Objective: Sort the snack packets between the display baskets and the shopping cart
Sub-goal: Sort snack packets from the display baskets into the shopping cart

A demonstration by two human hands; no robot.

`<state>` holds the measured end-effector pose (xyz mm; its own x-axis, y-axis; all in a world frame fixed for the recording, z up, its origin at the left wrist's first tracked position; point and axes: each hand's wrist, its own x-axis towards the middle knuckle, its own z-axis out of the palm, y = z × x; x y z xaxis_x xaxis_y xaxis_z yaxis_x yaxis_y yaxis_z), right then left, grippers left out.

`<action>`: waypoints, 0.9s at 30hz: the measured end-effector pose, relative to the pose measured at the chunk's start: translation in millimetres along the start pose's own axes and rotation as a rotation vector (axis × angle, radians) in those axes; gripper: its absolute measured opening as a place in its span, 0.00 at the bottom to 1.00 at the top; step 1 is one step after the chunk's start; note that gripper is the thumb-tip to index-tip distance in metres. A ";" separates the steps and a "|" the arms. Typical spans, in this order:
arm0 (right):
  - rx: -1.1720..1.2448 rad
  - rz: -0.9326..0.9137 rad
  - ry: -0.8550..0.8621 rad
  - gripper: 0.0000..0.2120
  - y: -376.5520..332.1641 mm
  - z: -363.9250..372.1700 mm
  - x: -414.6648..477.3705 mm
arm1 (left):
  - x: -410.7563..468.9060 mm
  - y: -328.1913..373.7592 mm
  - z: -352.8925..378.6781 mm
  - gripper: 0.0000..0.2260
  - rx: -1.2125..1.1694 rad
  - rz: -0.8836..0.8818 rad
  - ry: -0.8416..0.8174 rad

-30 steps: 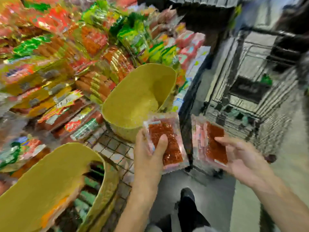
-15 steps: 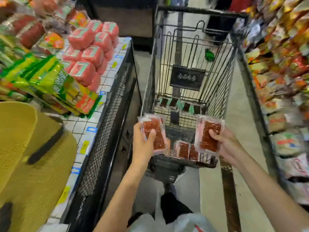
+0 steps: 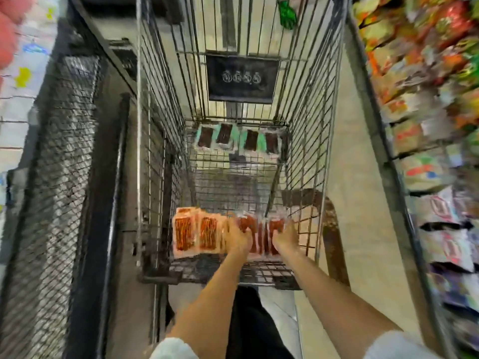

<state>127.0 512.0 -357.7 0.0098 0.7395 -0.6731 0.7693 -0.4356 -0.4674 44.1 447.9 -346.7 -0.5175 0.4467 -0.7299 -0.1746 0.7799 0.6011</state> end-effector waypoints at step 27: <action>-0.240 -0.570 -0.372 0.11 5.1 -71.8 -84.8 | -63.6 -7.5 -82.5 0.13 0.197 0.299 -0.004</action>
<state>175.9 483.9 -261.8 -0.6203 0.5756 -0.5327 0.7093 0.1218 -0.6943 9.2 377.5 -278.0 -0.5181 0.6693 -0.5325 0.1491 0.6837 0.7143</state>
